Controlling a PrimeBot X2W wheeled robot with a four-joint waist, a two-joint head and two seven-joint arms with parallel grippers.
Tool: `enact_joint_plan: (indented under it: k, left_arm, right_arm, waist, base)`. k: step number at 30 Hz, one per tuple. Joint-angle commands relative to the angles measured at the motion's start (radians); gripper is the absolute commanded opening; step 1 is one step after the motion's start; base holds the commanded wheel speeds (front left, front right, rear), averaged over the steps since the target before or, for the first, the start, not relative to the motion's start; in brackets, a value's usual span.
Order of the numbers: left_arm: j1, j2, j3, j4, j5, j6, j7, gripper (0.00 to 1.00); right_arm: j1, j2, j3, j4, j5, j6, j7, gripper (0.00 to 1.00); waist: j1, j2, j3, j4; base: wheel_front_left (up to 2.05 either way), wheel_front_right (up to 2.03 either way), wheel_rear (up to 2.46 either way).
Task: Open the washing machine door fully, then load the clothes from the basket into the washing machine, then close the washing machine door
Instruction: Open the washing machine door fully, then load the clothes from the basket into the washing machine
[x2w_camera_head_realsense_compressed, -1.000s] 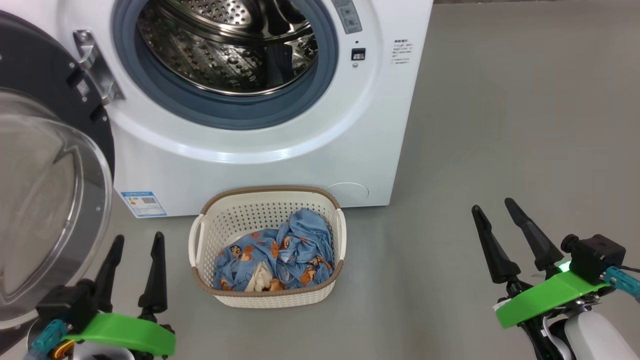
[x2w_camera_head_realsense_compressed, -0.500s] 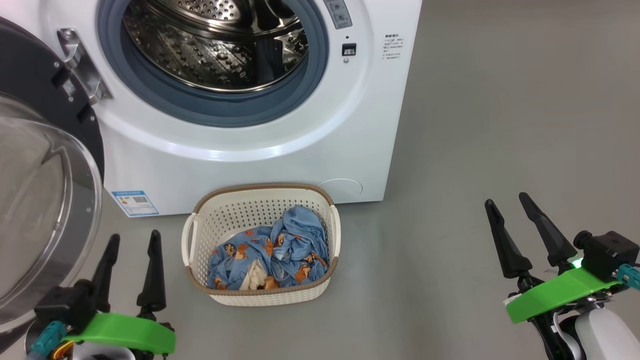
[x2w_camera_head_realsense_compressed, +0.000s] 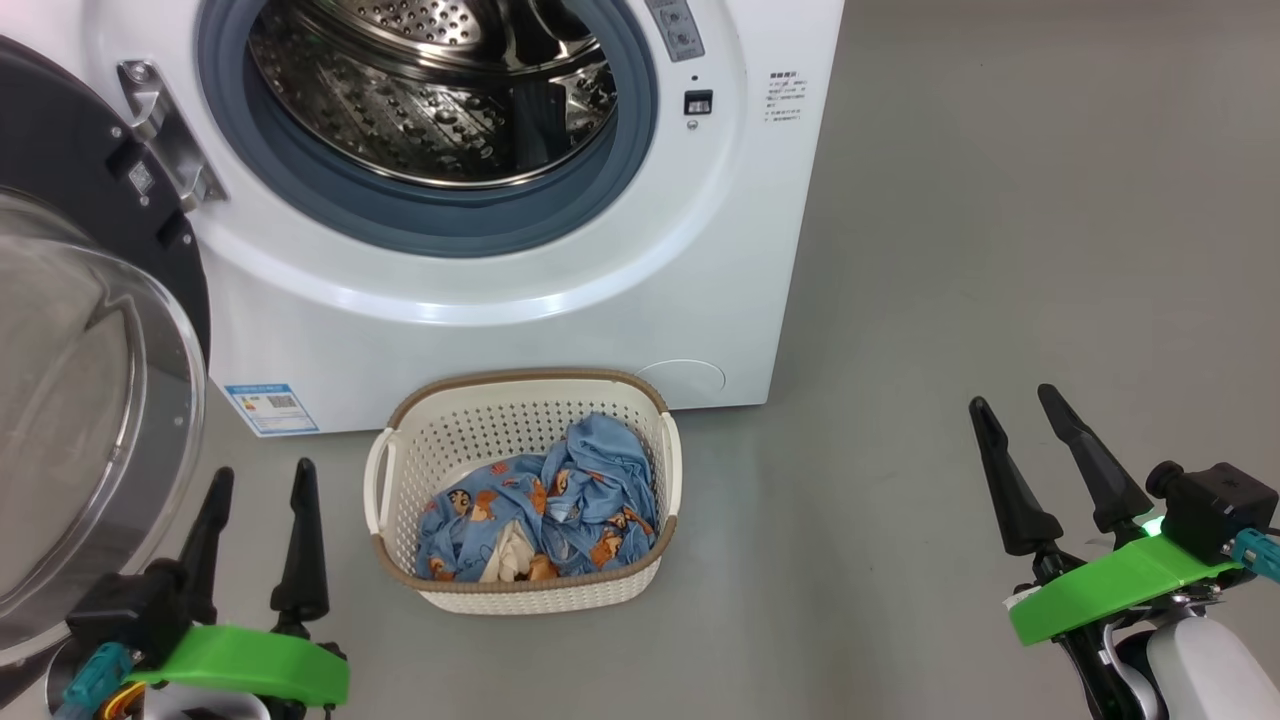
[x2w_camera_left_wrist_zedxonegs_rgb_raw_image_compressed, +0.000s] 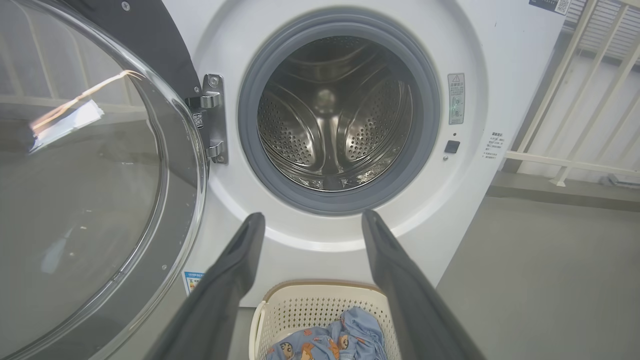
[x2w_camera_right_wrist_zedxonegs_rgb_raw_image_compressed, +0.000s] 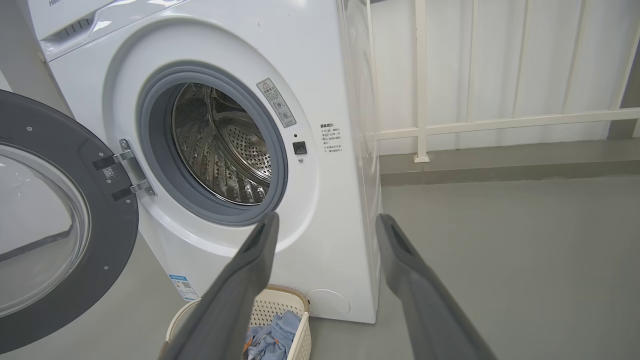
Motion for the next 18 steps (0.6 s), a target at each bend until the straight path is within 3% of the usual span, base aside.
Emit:
enact_joint_plan:
  k: [1,11,18]
  left_arm:
    - [-0.014,0.018,0.039,-0.025,0.014,-0.001,-0.006,1.00]
    - [-0.019,0.016,0.039,-0.018,0.031,-0.005,-0.006,1.00]
    - [-0.019,0.014,0.041,-0.021,0.034,-0.005,-0.006,1.00]
  right_arm:
    - [0.003,-0.009,0.018,-0.025,-0.009,0.002,-0.012,1.00]
    - [0.003,-0.007,0.020,-0.026,-0.009,0.002,-0.012,1.00]
    - [0.004,-0.006,0.020,-0.026,-0.009,0.002,-0.012,1.00]
  waist:
    - [0.0000,0.0000,0.001,0.000]
    - [0.0000,0.0000,0.000,0.003]
    - [0.0000,0.0000,-0.002,0.004]
  base:
    - [0.00,0.00,0.00]
    - [0.06,-0.06,0.00]
    - [0.89,-0.89,0.00]
